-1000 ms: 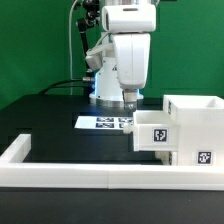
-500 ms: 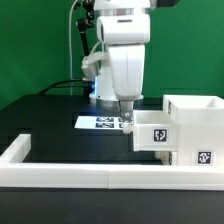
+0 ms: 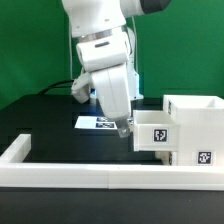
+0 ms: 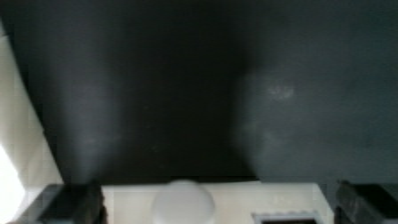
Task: Assemble drawer
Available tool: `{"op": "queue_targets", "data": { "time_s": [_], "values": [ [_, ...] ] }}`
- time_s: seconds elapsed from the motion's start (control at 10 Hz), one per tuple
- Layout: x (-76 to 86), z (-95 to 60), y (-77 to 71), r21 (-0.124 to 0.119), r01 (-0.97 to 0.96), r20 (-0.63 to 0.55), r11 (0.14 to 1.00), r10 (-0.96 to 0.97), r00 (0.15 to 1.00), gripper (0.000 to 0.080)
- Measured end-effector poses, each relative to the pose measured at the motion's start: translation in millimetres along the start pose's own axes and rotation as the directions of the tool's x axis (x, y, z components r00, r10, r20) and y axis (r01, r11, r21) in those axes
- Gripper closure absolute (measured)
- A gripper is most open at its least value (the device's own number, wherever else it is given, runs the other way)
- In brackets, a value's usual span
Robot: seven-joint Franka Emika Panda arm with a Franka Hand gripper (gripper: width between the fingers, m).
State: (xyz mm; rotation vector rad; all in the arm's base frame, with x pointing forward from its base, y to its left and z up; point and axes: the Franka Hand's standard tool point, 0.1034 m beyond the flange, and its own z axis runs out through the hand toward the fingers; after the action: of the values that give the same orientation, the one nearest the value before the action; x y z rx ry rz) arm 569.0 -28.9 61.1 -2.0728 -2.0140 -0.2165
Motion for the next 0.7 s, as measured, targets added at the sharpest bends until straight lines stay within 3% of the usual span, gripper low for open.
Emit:
{"op": "queue_targets", "data": {
  "time_s": [0.4, 0.7],
  "values": [
    [20.0, 10.4, -1.0, 0.014, -0.038, 0.000, 0.999, 0.038, 0.999, 0.0151],
    [23.2, 9.3, -0.4, 0.015, -0.064, 0.034, 0.998, 0.064, 0.997, 0.0151]
  ]
}}
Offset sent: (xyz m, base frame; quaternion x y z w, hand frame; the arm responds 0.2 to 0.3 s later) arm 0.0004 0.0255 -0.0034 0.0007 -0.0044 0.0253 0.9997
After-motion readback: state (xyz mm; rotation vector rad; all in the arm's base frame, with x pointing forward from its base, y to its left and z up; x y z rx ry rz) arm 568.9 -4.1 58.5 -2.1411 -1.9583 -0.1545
